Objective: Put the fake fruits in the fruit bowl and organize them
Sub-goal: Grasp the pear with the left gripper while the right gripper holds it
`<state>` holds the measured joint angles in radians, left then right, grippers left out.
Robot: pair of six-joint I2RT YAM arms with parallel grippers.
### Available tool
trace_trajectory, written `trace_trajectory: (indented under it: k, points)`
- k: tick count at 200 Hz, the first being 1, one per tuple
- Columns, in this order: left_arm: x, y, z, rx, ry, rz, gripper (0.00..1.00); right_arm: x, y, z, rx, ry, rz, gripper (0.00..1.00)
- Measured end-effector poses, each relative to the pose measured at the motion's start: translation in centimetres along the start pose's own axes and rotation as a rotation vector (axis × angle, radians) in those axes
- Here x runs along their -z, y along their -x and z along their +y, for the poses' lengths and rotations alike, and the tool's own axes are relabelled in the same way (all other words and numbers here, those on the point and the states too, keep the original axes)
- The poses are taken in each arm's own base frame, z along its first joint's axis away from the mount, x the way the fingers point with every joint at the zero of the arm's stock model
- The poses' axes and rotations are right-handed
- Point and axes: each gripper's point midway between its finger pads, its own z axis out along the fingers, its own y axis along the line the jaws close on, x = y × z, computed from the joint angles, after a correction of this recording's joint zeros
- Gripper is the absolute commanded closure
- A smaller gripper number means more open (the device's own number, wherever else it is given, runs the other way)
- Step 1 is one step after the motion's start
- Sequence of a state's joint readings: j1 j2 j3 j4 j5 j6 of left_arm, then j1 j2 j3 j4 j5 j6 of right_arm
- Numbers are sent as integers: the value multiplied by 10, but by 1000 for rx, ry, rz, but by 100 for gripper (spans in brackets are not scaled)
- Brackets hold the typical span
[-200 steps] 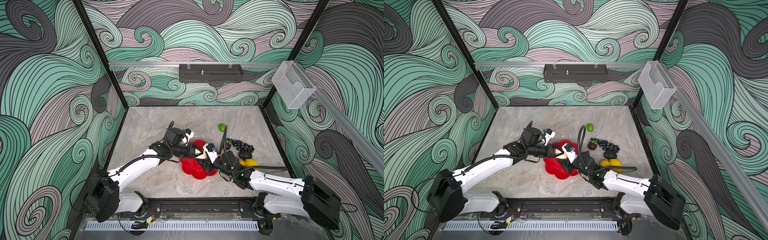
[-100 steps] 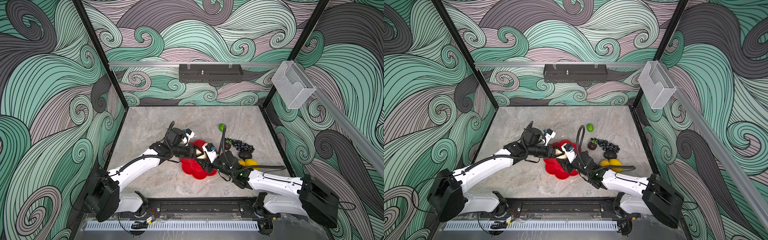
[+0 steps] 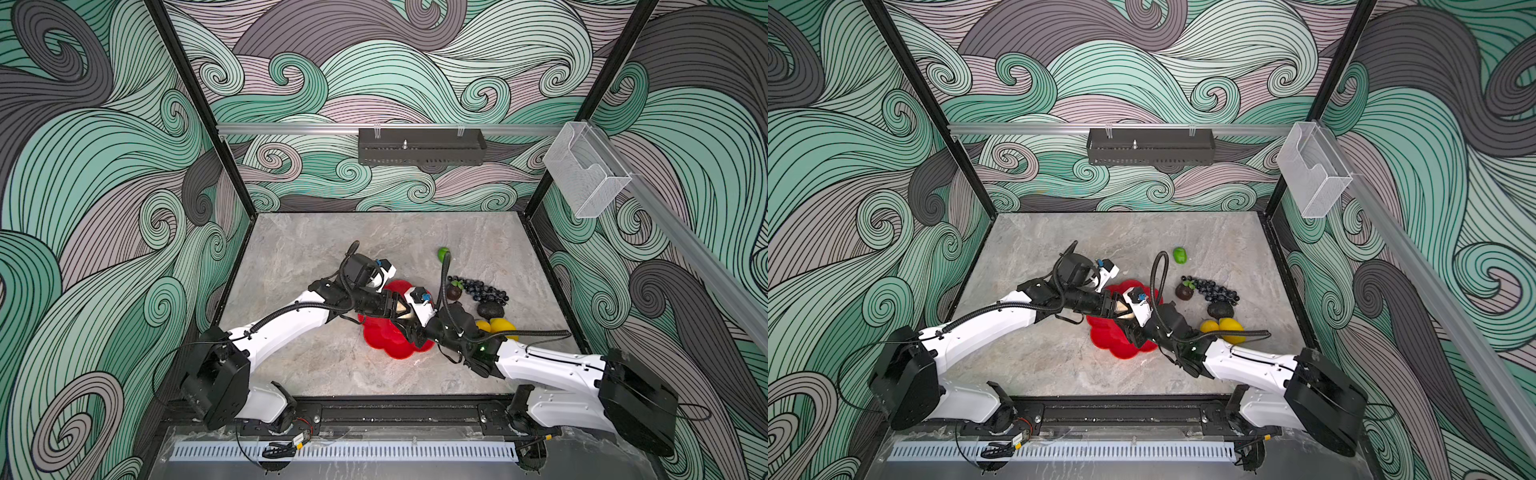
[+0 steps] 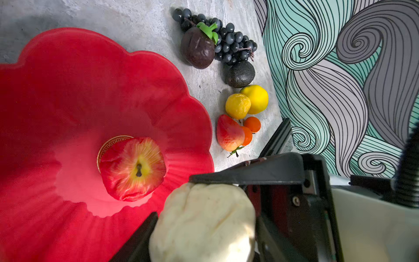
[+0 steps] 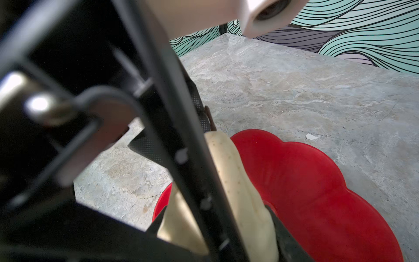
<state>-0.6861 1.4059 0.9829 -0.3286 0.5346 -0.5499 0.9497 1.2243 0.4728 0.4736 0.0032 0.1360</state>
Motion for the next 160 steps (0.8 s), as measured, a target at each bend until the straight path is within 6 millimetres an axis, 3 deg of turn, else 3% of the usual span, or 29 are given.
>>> trace_trajectory:
  k: [34, 109, 131, 160]
  points:
    - [0, -2, 2, 2, 13, 6, 51, -1, -1, 1, -8, 4, 4, 41]
    - [2, 0, -6, -37, 35, -9, 55, -3, 13, 0, -51, -18, -7, 13]
    - [6, 2, -2, -50, 79, -22, 55, 3, 15, -4, -66, -39, 4, 6]
    - [16, 12, 8, -75, 178, -66, 55, 25, 32, -9, -73, -64, -28, 3]
